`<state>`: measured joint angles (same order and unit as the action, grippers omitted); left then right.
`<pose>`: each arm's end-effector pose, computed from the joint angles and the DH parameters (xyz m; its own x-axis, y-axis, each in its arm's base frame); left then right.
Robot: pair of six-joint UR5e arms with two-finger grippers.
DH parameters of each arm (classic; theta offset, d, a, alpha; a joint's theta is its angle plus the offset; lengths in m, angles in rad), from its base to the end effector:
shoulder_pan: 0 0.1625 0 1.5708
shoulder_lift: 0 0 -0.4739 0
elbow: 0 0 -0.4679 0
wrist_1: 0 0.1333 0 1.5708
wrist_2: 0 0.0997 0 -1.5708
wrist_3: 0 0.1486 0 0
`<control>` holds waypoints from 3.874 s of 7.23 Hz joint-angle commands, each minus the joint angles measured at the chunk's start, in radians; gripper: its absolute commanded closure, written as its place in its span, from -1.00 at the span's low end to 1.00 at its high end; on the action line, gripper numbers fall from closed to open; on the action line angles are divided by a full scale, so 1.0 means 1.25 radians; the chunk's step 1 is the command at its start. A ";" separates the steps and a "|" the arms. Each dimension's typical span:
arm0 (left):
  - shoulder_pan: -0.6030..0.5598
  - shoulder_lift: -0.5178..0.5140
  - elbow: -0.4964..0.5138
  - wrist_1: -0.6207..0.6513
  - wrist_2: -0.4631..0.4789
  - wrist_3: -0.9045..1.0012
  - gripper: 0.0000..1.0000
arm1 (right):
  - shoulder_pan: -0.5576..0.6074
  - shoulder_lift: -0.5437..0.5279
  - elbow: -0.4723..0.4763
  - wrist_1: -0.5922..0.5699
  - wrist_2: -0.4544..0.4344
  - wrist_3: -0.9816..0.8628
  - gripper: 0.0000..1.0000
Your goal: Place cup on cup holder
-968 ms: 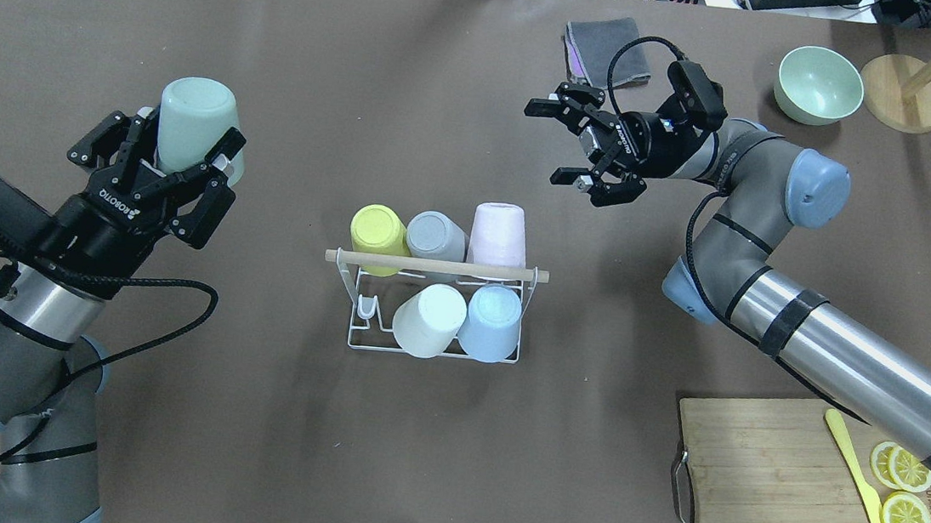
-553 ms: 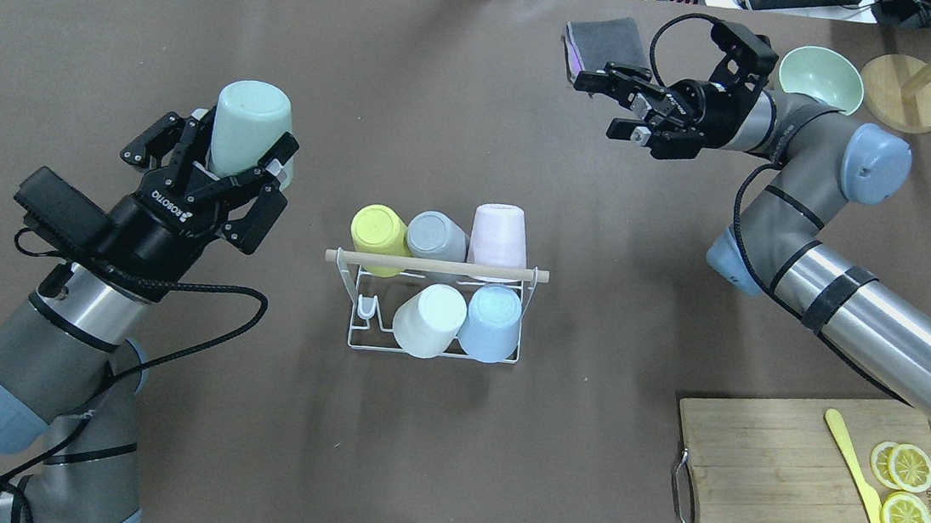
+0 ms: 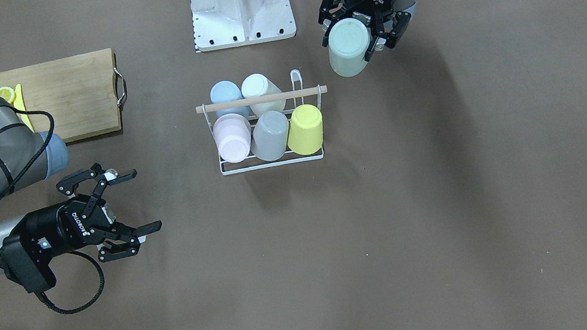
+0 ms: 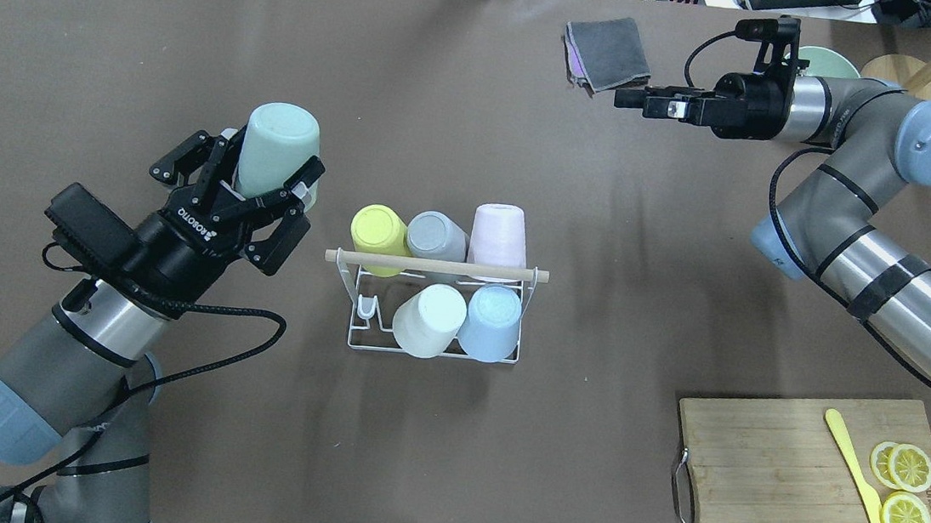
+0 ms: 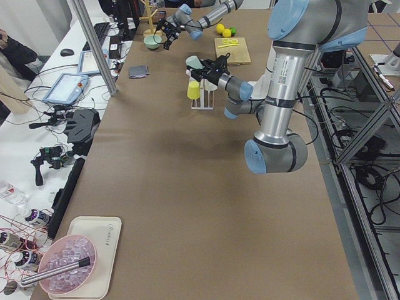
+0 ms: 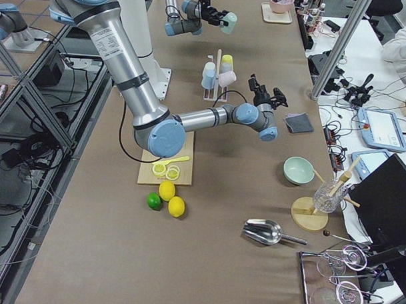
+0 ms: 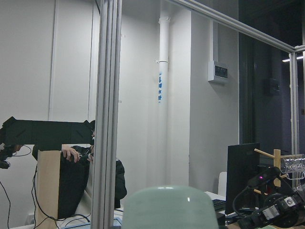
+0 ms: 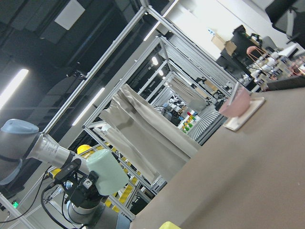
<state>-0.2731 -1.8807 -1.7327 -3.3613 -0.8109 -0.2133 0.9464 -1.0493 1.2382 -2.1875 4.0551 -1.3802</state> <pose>0.4956 -0.3836 0.2557 0.5605 0.5788 -0.5924 0.7497 -0.0506 0.6598 -0.4538 -0.7024 0.4199 -0.6159 -0.5982 0.5127 -0.3844 0.7962 0.4673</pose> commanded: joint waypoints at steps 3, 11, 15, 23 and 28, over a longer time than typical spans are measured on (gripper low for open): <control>0.060 0.009 0.007 -0.014 -0.032 0.003 1.00 | 0.043 -0.039 0.033 -0.088 -0.133 0.399 -0.91; 0.104 -0.007 0.067 -0.033 0.008 0.014 1.00 | 0.083 -0.090 0.103 -0.092 -0.596 0.765 -1.00; 0.104 -0.038 0.077 -0.030 0.008 0.031 1.00 | 0.085 -0.109 0.131 -0.086 -0.639 0.778 -0.95; 0.129 -0.067 0.112 -0.032 0.008 0.028 1.00 | 0.166 -0.208 0.272 0.036 -1.226 0.879 -0.96; 0.129 -0.070 0.117 -0.032 0.008 0.028 1.00 | 0.177 -0.436 0.374 0.446 -1.308 1.142 -0.88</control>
<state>-0.1128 -1.9670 -1.5871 -3.4020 -0.8007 -0.1780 1.1559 -1.5309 1.6795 -1.7607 2.4687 -0.0478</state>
